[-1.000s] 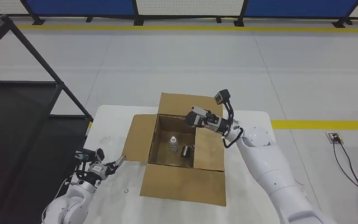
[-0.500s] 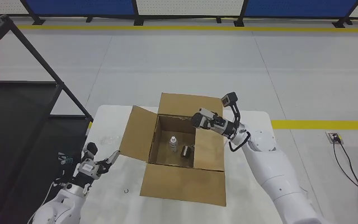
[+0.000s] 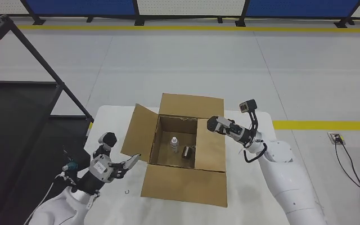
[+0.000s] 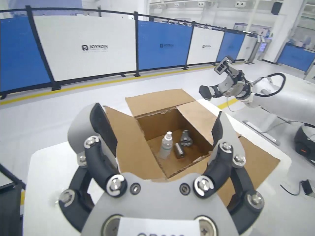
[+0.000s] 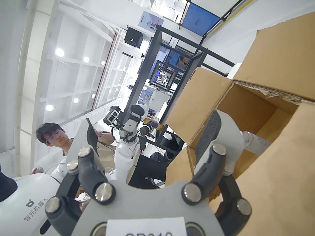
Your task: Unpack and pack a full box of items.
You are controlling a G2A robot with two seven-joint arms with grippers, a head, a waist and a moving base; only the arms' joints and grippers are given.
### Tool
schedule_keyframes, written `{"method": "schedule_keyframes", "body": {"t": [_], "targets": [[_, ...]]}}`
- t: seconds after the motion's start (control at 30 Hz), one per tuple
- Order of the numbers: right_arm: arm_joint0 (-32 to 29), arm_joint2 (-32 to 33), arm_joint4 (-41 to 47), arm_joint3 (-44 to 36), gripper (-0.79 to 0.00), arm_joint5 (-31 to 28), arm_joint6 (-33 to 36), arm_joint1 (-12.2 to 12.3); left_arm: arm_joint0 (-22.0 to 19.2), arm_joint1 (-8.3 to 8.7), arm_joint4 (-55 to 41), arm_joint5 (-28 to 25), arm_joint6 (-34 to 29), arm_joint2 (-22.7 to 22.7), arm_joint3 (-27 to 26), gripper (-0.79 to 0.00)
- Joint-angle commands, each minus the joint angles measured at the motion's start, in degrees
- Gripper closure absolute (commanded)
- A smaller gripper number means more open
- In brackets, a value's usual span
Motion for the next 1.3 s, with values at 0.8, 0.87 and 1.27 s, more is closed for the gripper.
{"method": "schedule_keyframes", "body": {"t": [0.8,0.87,1.27], "targets": [[-17.00,14.68,5.87,-6.04,-0.785,-5.28,0.94,5.73,-43.54,-8.60,-30.88,5.71,-27.69,40.12,46.38,-0.785],[-17.04,14.71,6.19,-5.64,-0.785,-5.31,0.91,5.94,-44.99,-9.43,-33.90,5.40,-29.65,41.72,49.25,-0.785],[-17.83,13.99,8.99,-3.62,-0.785,-6.02,0.20,6.91,-51.13,-13.90,-48.52,2.54,-36.74,47.64,60.79,-0.785]]}}
